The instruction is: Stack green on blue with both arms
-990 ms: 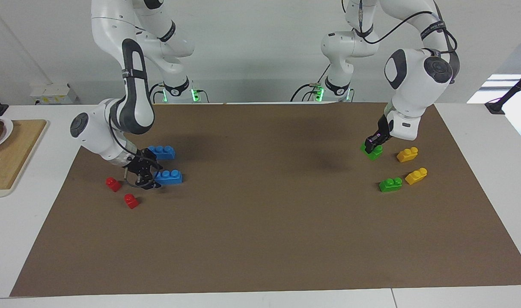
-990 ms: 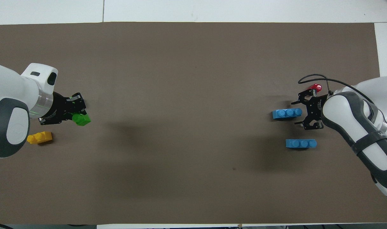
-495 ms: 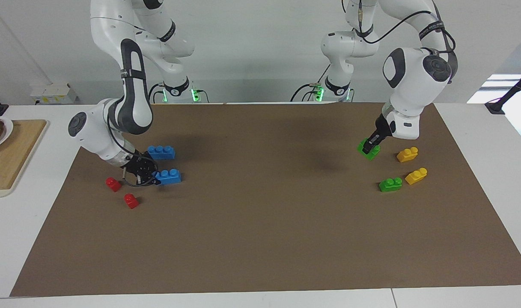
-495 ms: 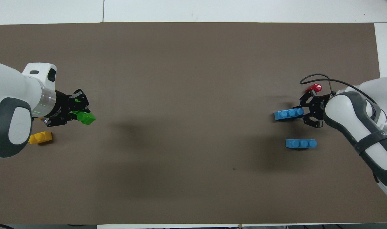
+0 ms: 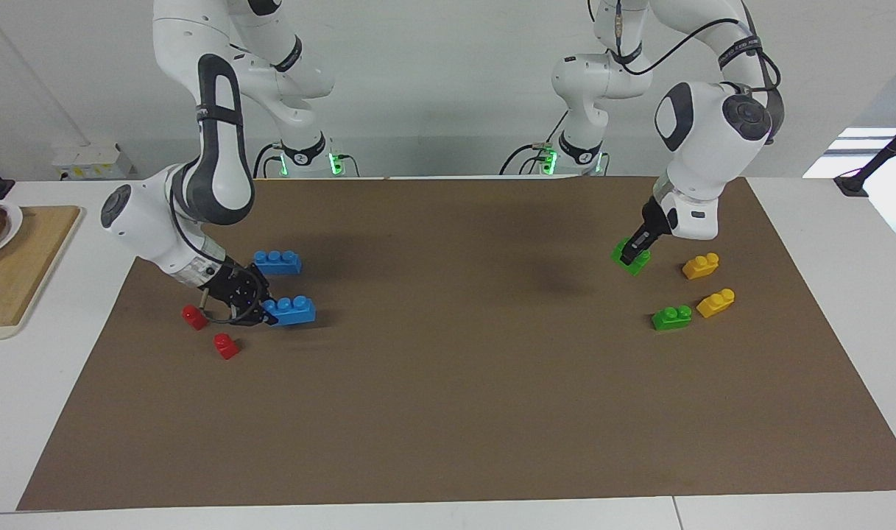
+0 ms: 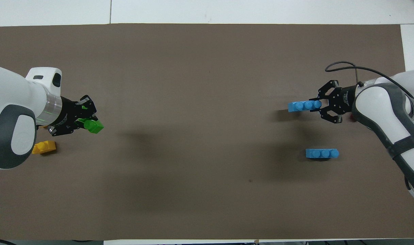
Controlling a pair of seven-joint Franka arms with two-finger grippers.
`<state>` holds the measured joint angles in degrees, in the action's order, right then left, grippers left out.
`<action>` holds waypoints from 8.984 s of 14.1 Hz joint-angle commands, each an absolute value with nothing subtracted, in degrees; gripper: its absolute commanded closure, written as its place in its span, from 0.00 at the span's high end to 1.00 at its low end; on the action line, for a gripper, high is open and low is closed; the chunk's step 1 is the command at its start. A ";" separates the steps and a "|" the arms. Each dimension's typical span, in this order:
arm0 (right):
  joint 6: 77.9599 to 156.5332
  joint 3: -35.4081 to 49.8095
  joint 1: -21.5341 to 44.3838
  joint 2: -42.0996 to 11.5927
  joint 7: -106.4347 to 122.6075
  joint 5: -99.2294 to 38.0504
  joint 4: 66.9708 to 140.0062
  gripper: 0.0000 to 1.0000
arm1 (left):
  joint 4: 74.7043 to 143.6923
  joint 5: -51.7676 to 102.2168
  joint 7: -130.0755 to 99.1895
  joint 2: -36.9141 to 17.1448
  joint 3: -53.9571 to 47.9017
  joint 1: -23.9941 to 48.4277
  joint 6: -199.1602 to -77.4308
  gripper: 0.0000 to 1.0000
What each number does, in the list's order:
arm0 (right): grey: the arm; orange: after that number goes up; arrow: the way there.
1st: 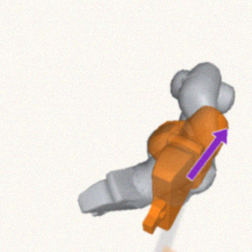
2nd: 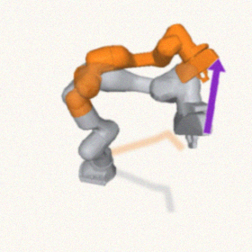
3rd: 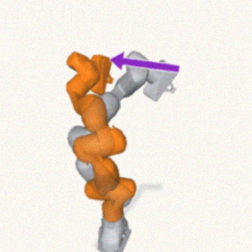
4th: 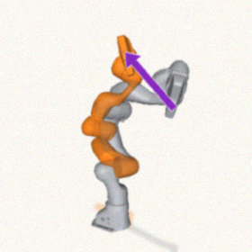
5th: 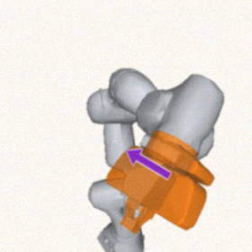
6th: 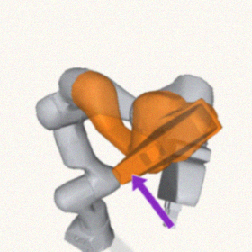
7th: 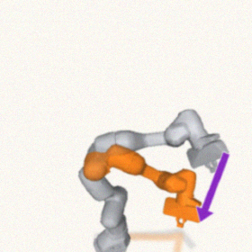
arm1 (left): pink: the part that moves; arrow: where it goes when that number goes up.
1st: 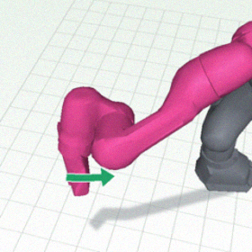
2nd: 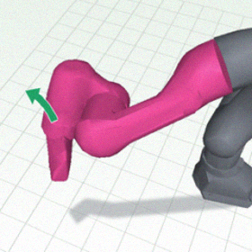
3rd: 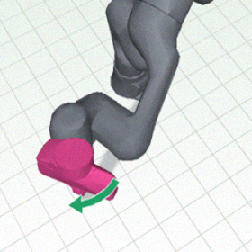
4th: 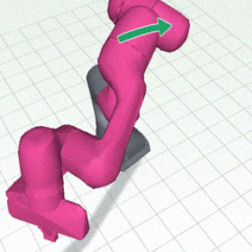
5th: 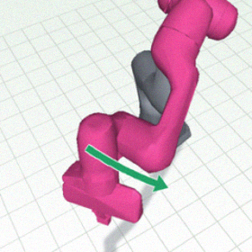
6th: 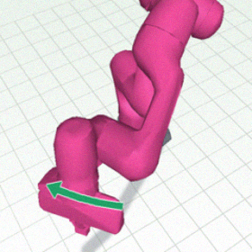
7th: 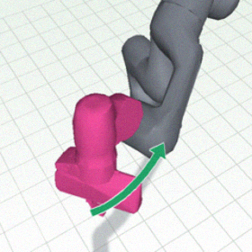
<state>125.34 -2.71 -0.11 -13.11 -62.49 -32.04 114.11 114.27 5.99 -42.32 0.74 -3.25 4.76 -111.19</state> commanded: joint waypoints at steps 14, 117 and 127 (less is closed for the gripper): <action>146.76 -2.64 31.19 -18.00 -99.58 -33.22 115.05 0.00 | 114.17 7.03 -59.91 0.53 -2.64 8.35 -112.58 0.00; 146.35 -2.64 30.25 -18.55 -95.98 -35.77 115.84 1.00 | 103.28 -0.62 -114.37 -12.14 -1.23 26.47 -117.79 1.00; 135.98 -3.34 19.44 -10.90 -79.22 -30.79 108.73 1.00 | 104.24 -0.44 -80.10 -2.56 -1.23 18.04 -105.91 1.00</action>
<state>137.87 -3.64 22.22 -11.61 -85.08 -33.35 110.33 103.36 -0.47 -86.21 -5.62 -0.83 20.89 -108.27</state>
